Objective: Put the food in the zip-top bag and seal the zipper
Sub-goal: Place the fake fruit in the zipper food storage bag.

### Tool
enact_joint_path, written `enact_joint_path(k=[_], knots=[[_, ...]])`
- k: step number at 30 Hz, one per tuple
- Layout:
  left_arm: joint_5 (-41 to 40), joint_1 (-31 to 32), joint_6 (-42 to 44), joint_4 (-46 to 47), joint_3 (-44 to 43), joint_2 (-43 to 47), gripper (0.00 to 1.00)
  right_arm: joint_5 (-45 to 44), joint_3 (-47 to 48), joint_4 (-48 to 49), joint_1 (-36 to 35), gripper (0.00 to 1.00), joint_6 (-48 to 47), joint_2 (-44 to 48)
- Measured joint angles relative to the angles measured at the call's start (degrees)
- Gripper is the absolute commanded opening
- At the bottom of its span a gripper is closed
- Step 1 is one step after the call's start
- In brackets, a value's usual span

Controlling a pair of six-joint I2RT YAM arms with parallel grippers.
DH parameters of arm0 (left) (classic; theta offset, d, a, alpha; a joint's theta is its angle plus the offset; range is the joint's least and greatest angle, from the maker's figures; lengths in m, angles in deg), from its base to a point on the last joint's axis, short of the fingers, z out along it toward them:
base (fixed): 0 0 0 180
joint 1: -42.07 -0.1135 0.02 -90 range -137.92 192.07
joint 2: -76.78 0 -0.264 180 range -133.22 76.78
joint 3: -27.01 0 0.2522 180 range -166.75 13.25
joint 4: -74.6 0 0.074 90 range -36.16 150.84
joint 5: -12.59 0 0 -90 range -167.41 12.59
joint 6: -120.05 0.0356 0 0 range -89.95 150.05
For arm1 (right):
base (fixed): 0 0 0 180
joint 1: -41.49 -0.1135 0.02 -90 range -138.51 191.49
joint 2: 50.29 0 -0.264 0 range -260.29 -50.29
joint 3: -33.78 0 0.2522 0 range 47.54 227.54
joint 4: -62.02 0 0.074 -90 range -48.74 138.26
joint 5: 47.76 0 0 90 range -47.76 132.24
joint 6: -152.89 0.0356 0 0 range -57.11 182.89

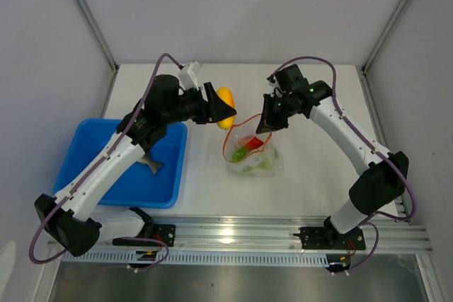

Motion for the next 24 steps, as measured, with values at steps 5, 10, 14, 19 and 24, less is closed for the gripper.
enact_joint_path(k=[5, 10, 14, 19, 24], knots=[[2.7, 1.6, 0.7, 2.3, -1.6, -3.8, 0.01, 3.6, 0.7, -0.3, 1.5, 0.0, 2.0, -0.9], [4.2, 3.3, 0.8, 2.6, -2.1, -7.9, 0.01, 5.4, 0.7, -0.4, 2.1, 0.0, 3.5, -1.1], [2.1, 5.5, 1.0, 2.2, -2.1, -9.7, 0.01, 6.2, 0.7, -0.4, 2.2, 0.0, 4.3, -1.1], [-0.5, 7.2, 1.3, 2.4, -2.0, -10.6, 0.01, 7.6, 0.6, 0.0, 2.5, 0.0, 5.8, -1.1], [-1.4, 8.2, 1.4, 4.7, 0.2, -10.9, 0.01, 9.0, 0.5, 1.0, 3.5, 0.0, 7.6, -1.1]])
